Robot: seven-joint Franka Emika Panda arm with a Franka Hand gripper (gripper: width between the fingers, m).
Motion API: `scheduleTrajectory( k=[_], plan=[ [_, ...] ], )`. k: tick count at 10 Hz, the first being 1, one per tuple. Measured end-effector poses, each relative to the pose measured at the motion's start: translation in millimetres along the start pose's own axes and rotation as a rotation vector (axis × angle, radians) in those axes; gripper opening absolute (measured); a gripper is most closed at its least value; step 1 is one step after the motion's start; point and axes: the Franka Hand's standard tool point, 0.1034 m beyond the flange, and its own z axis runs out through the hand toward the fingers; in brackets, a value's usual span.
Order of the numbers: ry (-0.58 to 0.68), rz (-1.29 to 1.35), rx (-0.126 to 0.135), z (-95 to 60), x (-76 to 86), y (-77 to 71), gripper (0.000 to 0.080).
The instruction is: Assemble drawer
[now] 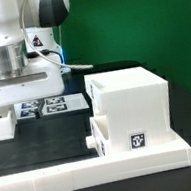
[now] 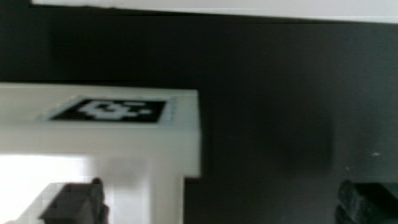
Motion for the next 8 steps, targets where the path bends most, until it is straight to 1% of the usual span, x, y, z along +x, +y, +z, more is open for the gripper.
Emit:
scheduleTrajectory(
  k=[1,3,5,6,7,8],
  plan=[
    [-0.002,-0.02,-0.001,0.7,-1.3,3.2,0.0649],
    [0.0,-0.033,-0.001,0.7,-1.3,3.7,0.0649],
    [0.009,-0.038,-0.004,0.5,-0.2,3.1,0.0397],
    [0.009,-0.039,-0.005,0.5,-0.2,3.1,0.0397],
    [0.009,-0.039,-0.005,0.5,-0.1,3.0,0.0214],
    [0.009,-0.039,-0.005,0.5,-0.1,3.0,0.0084]
  ],
)
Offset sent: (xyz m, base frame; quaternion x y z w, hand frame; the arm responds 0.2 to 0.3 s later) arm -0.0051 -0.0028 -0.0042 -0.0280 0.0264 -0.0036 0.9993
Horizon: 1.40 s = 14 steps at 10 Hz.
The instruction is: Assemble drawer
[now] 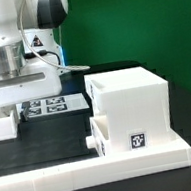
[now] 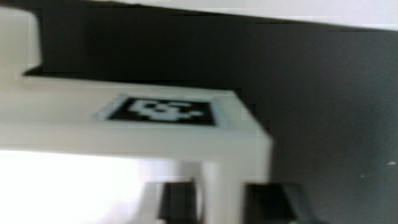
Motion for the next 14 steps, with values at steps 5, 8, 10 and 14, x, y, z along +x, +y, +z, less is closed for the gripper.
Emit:
scheduleTrajectory(
  k=[5,8,10,14],
  plan=[
    [0.0,-0.002,0.0,0.0,0.2,-0.2,0.0041],
    [-0.054,-0.04,0.022,-14.0,7.1,-14.0,0.0041],
    [-0.081,-0.088,0.035,-41.4,24.8,-26.9,0.0042],
    [-0.091,-0.202,0.047,-54.2,37.7,-30.5,0.0042]
  ],
)
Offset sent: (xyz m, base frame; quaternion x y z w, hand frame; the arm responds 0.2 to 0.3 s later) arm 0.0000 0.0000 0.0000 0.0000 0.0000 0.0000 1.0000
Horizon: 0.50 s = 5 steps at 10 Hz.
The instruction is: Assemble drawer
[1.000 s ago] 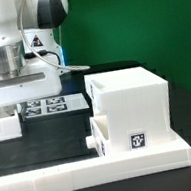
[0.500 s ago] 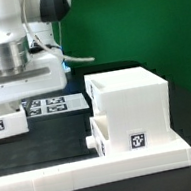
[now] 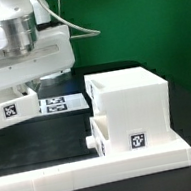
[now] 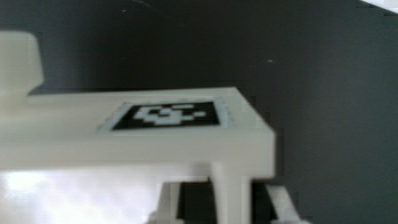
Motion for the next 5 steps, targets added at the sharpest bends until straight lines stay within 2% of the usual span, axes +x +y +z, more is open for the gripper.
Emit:
scheduleTrajectory(
  k=[2,3,5],
  plan=[
    [-0.002,-0.121,-0.001,0.8,-0.1,0.3,0.0042],
    [-0.006,-0.262,0.001,3.6,0.4,0.6,0.0042],
    [0.004,-0.53,-0.01,0.2,12.5,6.6,0.0042]
  ],
)
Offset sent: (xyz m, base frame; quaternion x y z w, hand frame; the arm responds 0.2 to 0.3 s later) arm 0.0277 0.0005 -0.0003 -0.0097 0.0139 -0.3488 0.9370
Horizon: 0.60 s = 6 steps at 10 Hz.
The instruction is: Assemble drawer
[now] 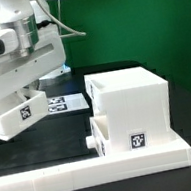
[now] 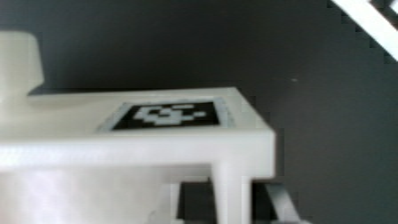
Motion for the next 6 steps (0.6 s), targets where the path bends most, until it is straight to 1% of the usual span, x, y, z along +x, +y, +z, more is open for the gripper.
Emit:
scheduleTrajectory(
  k=[2,3,4,6],
  plan=[
    [-0.015,-0.221,-0.022,-7.9,8.7,12.7,0.0042],
    [-0.033,-0.321,-0.044,-12.0,12.7,15.5,0.0042],
    [-0.036,-0.389,-0.039,-10.0,10.4,15.0,0.0042],
    [-0.041,-0.5,-0.037,-9.8,8.8,16.0,0.0042]
  ],
)
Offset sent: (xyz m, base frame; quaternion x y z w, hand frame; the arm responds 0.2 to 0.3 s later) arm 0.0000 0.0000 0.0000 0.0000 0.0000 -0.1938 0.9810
